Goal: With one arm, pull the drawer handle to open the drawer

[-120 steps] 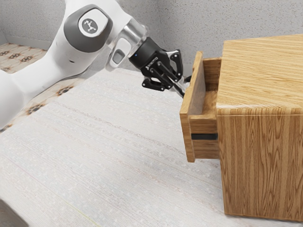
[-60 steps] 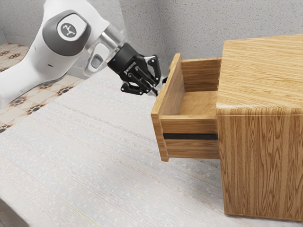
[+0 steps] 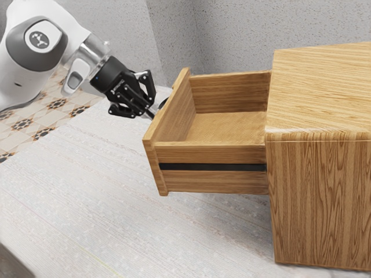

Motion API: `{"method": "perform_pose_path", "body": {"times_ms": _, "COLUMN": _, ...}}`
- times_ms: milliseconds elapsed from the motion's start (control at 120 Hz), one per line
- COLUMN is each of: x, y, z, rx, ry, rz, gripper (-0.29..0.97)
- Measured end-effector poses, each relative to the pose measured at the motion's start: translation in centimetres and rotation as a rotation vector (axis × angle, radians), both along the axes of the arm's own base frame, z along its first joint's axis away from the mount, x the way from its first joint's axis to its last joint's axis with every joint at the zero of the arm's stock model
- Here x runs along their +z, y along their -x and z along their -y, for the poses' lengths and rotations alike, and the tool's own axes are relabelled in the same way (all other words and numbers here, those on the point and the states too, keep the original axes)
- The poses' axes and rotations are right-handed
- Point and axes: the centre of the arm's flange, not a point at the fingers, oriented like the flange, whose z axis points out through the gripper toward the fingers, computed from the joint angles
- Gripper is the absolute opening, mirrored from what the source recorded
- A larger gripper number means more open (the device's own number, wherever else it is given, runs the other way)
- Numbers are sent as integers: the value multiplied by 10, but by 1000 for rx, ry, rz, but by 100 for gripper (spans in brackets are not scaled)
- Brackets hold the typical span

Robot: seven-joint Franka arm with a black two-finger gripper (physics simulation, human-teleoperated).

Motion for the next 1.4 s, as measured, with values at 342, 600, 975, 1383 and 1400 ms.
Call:
{"method": "perform_pose_path", "body": {"times_ms": 342, "x": 1, "y": 22, "z": -32, "rx": 26, "ry": -44, "rz": 6, "gripper": -8}}
{"method": "perform_pose_path", "body": {"times_ms": 600, "x": 0, "y": 22, "z": -34, "rx": 14, "ry": -57, "rz": 7, "gripper": -2}}
{"method": "perform_pose_path", "body": {"times_ms": 975, "x": 3, "y": 20, "z": -26, "rx": -14, "ry": -68, "rz": 16, "gripper": 17}}
{"method": "perform_pose_path", "body": {"times_ms": 1383, "x": 37, "y": 44, "z": -30, "rx": -1, "ry": -80, "rz": 71, "gripper": 23}}
{"method": "perform_pose_path", "body": {"times_ms": 1400, "x": 42, "y": 48, "z": -32, "rx": 3, "ry": -82, "rz": 79, "gripper": 23}}
